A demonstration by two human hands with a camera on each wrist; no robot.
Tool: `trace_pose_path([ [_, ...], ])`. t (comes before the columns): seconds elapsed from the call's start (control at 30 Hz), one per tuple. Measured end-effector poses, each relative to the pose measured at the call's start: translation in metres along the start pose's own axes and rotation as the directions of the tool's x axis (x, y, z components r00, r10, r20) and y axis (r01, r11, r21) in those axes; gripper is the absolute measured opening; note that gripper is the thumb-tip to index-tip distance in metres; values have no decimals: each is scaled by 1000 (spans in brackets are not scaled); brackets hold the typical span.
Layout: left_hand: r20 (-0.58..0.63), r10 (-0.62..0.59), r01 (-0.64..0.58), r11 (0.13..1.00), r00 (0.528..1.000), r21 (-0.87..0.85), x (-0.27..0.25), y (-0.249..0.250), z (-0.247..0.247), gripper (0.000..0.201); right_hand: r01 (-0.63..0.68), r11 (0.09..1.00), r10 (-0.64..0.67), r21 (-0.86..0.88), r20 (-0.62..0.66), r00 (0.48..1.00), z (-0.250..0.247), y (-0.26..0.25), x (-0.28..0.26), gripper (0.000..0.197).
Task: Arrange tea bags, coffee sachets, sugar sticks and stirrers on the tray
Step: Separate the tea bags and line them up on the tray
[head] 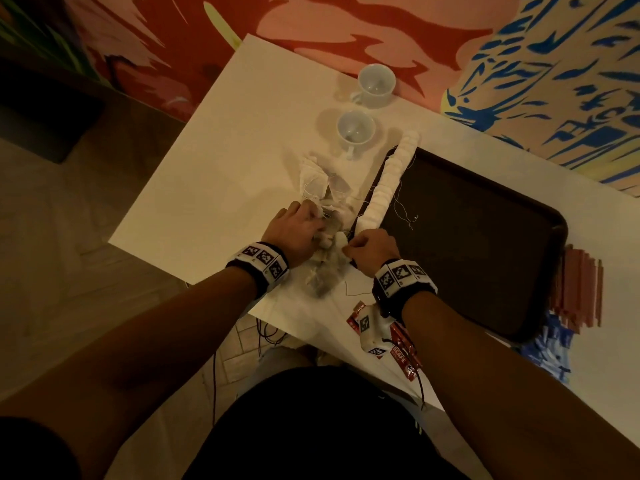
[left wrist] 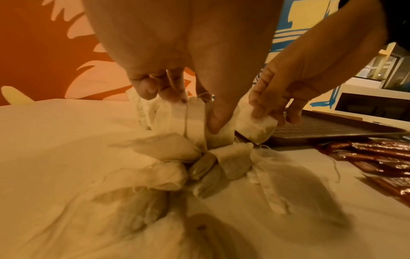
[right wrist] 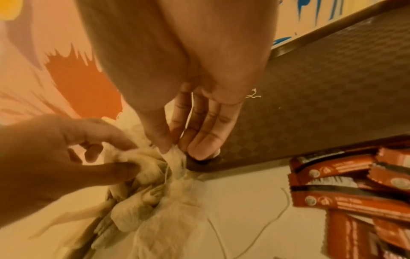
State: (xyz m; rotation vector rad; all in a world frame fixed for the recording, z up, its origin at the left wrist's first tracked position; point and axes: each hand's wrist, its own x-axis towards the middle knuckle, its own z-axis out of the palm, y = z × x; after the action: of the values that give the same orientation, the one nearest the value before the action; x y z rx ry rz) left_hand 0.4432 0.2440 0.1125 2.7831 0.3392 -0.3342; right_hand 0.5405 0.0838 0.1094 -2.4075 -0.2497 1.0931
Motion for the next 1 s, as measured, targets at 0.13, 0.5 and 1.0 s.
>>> trace_pose_path([
  [0.13, -8, -15, 15, 998, 1000, -58, -1, -1, -5, 29, -3, 968, -21, 251, 96, 995, -12, 0, -9, 5],
  [0.5, -118, -153, 53, 802, 981, -595, -31, 1, -68, 17, -178, 596, 42, 783, 191, 981, -68, -4, -45, 42],
  [1.0, 166, 206, -33, 717, 964, -696, -24, 88, -110, 22, -217, 596, -284, 773, 455, 844, -88, -19, -85, 63],
])
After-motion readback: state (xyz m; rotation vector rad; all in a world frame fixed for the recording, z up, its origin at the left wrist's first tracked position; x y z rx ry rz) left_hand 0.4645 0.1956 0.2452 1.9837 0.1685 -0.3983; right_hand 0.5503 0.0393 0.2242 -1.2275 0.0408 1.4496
